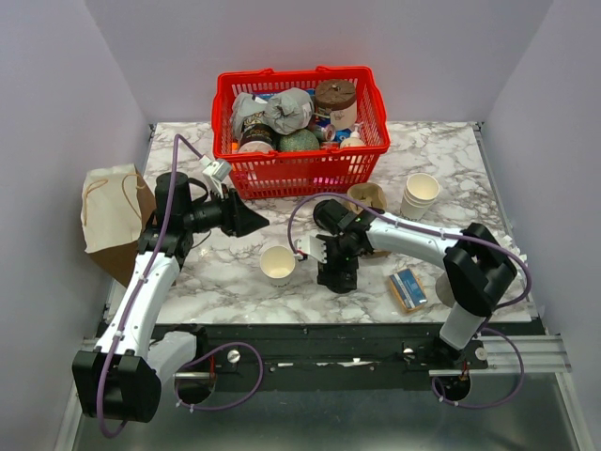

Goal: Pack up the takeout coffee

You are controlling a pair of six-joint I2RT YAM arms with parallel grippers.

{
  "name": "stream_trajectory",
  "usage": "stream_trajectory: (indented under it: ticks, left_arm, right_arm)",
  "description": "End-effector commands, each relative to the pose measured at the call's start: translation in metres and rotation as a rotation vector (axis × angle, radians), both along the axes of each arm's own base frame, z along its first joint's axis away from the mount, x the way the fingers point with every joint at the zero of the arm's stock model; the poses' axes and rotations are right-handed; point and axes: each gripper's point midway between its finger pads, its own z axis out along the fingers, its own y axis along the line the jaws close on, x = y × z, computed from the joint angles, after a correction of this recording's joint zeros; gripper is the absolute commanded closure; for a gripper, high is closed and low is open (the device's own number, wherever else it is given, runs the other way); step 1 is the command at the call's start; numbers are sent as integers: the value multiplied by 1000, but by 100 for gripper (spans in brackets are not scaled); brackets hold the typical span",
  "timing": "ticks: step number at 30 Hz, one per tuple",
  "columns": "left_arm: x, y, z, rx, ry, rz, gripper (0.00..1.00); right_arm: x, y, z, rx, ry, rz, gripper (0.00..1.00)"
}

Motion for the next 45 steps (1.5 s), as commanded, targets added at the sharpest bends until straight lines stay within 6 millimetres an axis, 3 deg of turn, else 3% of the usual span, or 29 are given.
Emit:
stream_trajectory:
  ticks: [1, 16, 35, 42, 43, 45]
  left_arm:
    - [5, 2, 3, -1, -20, 23, 49]
    - [7, 3, 0, -2, -14, 35, 49]
    - [8, 3, -1, -3, -6, 36, 48]
    - [6, 4, -1, 10, -7, 32, 48]
    - [6, 5, -3, 16, 1, 34, 48]
    - [8, 7, -6, 37, 3, 50, 48]
  right_arm:
    - [10, 1, -5, -16, -26, 6, 0]
    - [19, -1, -10, -34, -70, -4, 0]
    - [24, -9, -11, -46, -125, -2, 15]
    - [28, -3, 29, 18, -177, -15, 18]
    - [30, 1, 46, 53, -201, -20, 18]
    - [26, 3, 61, 79, -193, -15, 18]
